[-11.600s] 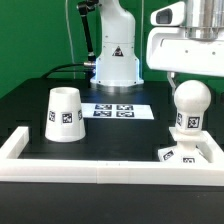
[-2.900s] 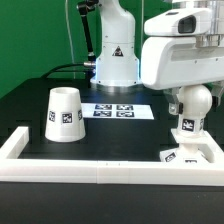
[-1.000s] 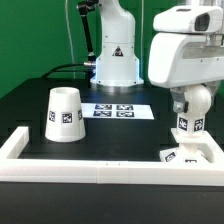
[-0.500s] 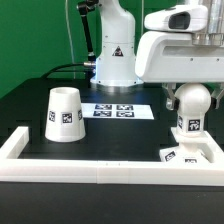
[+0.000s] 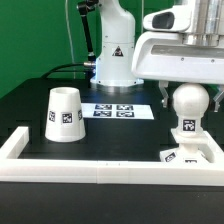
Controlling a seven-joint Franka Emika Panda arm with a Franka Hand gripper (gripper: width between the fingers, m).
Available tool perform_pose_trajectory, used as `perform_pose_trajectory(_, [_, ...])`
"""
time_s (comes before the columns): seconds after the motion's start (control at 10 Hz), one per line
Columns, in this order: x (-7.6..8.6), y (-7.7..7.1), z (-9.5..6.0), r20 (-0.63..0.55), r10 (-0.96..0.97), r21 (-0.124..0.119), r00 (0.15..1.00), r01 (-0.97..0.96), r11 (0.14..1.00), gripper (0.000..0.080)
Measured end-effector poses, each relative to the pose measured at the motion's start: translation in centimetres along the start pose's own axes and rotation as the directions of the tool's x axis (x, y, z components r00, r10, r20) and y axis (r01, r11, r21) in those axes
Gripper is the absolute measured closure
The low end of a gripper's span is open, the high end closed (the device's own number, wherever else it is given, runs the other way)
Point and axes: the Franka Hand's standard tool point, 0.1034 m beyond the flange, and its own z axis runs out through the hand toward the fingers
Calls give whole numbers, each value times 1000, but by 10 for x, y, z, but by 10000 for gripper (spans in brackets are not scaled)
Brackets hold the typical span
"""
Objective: Assemble lamp
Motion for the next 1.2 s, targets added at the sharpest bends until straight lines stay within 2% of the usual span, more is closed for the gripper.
perform_pose_trajectory(0.2, [-4,0,0,15,231,-13,973,-230,973,222])
perform_pose_trajectory(0.4, [-8,-2,0,56,436,-31,898,-435,900,222])
perform_pose_trajectory(0.6, [-8,-2,0,84,614,-44,785,-613,789,222])
perform_pose_trajectory(1.0, [-8,-2,1,112,792,-58,600,-792,608,222])
perform_pose_trajectory(1.2, [-9,-3,1,122,898,-76,422,-898,432,222])
